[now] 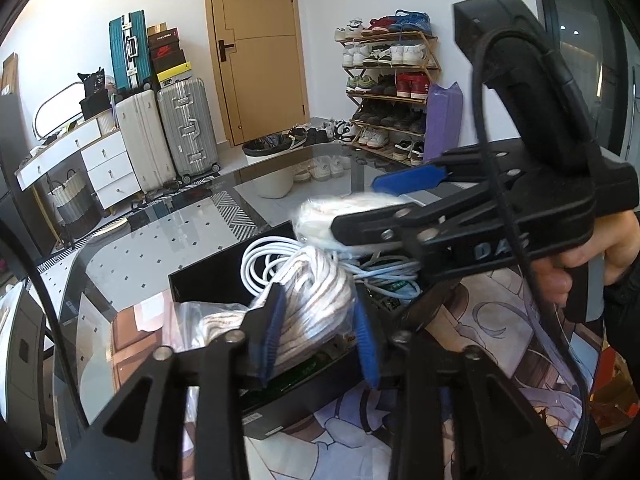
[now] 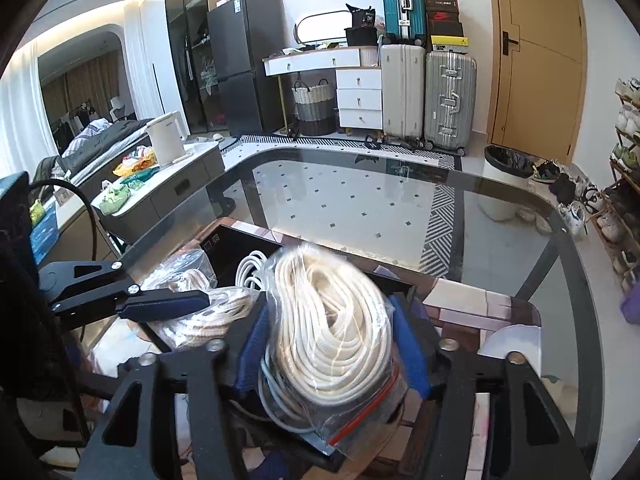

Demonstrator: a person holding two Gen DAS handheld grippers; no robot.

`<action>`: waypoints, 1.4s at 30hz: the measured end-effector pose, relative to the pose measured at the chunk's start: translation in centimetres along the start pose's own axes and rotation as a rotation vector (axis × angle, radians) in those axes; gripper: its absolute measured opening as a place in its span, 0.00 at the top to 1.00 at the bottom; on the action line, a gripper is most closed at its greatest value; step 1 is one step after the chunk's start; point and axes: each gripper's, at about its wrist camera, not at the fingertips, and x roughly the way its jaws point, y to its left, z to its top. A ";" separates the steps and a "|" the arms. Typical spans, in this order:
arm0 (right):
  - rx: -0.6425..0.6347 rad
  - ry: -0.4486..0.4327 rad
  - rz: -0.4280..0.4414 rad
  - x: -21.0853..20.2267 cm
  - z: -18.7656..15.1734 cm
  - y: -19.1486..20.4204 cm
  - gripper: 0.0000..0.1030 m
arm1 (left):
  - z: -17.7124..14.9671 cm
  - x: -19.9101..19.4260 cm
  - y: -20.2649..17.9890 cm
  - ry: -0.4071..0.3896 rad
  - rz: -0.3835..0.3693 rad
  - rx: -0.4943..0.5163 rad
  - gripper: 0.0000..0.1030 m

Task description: Organize soft objects

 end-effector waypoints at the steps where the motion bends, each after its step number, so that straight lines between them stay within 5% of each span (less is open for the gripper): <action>1: 0.005 -0.006 0.006 -0.4 -0.1 -0.2 0.33 | 0.1 -0.2 -0.1 -0.005 -0.002 -0.002 0.56; 9: 0.040 -0.019 -0.016 -3.2 -2.0 -1.5 0.11 | -0.2 -1.3 -0.2 -0.012 0.020 -0.016 0.46; 13: 0.046 -0.042 -0.022 -4.5 -3.1 -1.3 0.02 | -0.7 -2.4 0.3 -0.030 0.024 -0.063 0.16; 19: 0.060 -0.110 0.000 -6.4 -4.7 -0.4 0.01 | -1.6 -4.0 0.8 -0.063 0.053 -0.120 0.00; 42: 0.014 -0.243 0.008 -9.5 -9.3 4.4 0.01 | -6.2 -4.9 2.1 -0.116 0.207 -0.264 0.00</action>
